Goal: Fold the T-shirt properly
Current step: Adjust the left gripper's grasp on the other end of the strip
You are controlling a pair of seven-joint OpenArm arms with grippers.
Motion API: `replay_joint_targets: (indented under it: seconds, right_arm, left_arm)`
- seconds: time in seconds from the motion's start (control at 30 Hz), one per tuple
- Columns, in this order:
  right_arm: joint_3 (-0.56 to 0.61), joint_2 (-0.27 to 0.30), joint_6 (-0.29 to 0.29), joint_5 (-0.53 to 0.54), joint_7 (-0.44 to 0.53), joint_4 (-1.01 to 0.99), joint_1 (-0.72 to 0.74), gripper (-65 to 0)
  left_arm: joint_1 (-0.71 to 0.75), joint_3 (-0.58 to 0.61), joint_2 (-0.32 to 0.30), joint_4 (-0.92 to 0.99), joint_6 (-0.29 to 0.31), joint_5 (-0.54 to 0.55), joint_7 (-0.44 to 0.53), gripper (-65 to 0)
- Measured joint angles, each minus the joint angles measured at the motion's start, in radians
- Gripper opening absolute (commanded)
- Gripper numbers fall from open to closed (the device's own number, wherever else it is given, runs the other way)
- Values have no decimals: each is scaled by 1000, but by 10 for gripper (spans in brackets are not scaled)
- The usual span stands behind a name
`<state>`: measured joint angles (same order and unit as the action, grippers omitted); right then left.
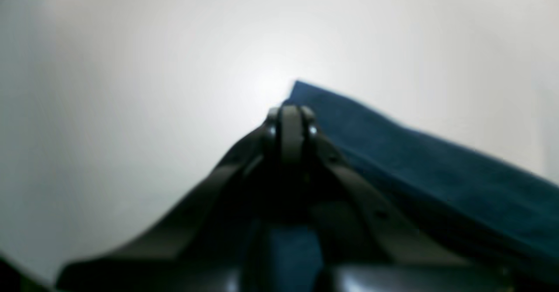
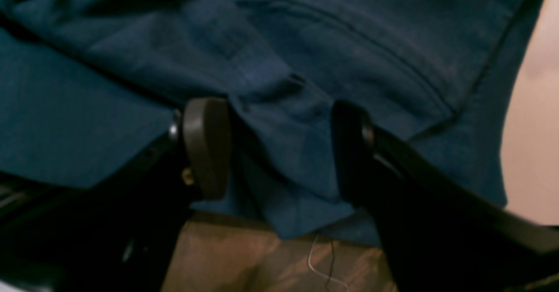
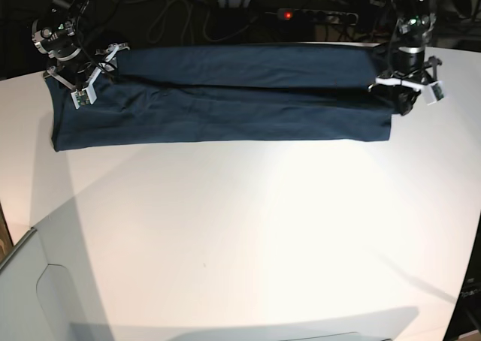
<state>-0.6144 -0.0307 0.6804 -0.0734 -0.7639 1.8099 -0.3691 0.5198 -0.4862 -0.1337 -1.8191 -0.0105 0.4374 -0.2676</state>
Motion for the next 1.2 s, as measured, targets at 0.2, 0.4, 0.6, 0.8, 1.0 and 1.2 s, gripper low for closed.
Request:
replay_joint_targets:
  seconds: [0.2, 0.4, 0.6, 0.8, 1.0, 1.2]
  right_arm:
    - [-1, 0, 0, 0, 0, 0, 0, -307]
    - [0, 0, 0, 0, 0, 0, 0, -307]
    - [0, 0, 0, 0, 0, 0, 0, -307]
    - [0, 0, 0, 0, 0, 0, 0, -307]
    - [0, 0, 0, 0, 0, 0, 0, -307]
    - [0, 0, 0, 0, 0, 0, 0, -307]
  left_arm:
    - [62, -8, -8, -7, 7, 0, 2, -650]
    - [65, -8, -8, 21, 7, 1, 1, -650]
    - [65, -7, -7, 32, 7, 1, 2, -650]
    - [77, -8, -8, -4, 7, -1, -5, -598]
    - [50, -9, -8, -40, 4, 0, -7, -386]
    - [-26, -6, -10, 63, 9, 2, -1, -274]
